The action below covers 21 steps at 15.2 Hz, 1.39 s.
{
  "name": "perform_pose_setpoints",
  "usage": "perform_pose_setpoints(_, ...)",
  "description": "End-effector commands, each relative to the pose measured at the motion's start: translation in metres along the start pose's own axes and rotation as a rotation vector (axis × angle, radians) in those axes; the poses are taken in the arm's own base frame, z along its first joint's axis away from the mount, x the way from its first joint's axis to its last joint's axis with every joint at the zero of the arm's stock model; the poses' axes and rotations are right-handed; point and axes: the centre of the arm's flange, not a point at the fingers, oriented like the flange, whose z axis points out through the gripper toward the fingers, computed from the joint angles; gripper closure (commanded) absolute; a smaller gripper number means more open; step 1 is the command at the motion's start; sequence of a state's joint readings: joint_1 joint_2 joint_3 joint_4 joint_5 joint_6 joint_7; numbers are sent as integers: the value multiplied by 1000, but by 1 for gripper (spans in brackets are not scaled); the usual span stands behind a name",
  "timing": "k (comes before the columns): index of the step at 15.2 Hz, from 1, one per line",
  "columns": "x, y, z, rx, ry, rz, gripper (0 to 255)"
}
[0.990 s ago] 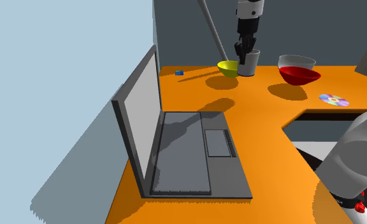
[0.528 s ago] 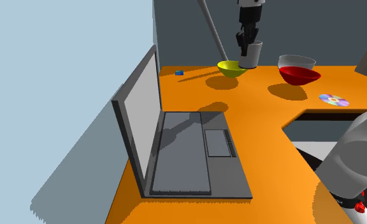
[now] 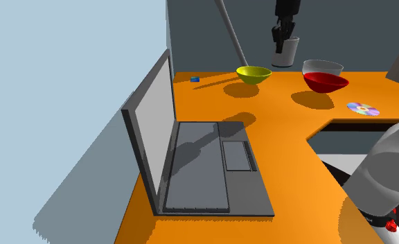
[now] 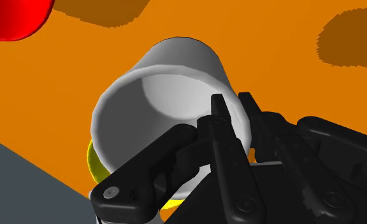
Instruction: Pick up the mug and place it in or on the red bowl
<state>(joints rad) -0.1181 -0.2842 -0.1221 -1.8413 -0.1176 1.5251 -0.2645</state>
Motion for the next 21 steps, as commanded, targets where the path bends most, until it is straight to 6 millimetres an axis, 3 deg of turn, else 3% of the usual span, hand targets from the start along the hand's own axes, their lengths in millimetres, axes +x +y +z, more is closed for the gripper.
perform_pose_setpoints(1,-11,22,3,0,0,-1,255)
perform_pose_setpoints(20,-128,248,6,0,0,-1,255)
perform_pose_setpoints(21,-127,248,12,0,0,-1,255)
